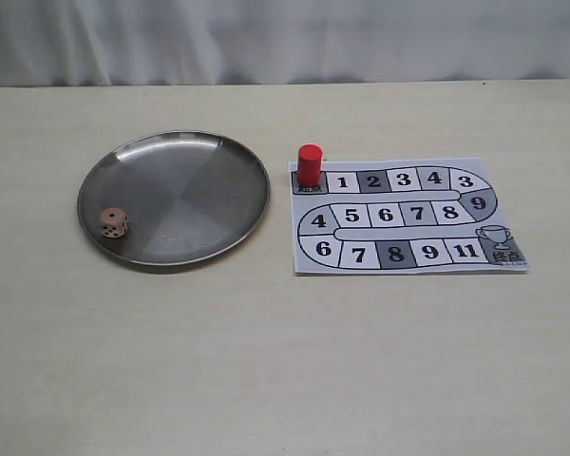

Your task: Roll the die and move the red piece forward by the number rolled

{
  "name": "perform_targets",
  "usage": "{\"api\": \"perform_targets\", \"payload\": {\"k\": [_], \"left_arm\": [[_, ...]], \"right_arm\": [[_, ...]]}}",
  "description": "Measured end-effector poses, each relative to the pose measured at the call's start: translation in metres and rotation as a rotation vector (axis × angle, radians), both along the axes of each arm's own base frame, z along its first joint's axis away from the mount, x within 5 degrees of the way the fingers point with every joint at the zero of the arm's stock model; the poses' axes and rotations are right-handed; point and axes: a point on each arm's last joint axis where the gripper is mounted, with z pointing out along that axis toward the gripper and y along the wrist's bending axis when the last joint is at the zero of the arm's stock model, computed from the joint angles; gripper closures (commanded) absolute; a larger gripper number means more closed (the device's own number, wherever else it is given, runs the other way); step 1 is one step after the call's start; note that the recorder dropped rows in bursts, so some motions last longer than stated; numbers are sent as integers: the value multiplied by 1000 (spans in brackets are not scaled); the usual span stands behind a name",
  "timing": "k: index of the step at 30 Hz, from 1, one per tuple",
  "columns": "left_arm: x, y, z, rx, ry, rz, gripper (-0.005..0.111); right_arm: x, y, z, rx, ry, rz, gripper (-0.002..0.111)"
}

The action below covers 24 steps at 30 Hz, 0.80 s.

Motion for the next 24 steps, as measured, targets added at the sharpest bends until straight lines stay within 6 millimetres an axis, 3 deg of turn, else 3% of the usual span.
{"api": "perform_targets", "payload": {"k": [5,10,14,24], "left_arm": [[0,0,0,0,0,0,107],[0,0,0,0,0,0,107],[0,0,0,0,0,0,107],[0,0,0,0,0,0,107]], "right_arm": [[-2,-5,24,192,-281,-45,104],[-5,1,51,102,-424,29,104],[13,11,59,36,-277,139,104],[103,15,24,50,267,233,104]]}}
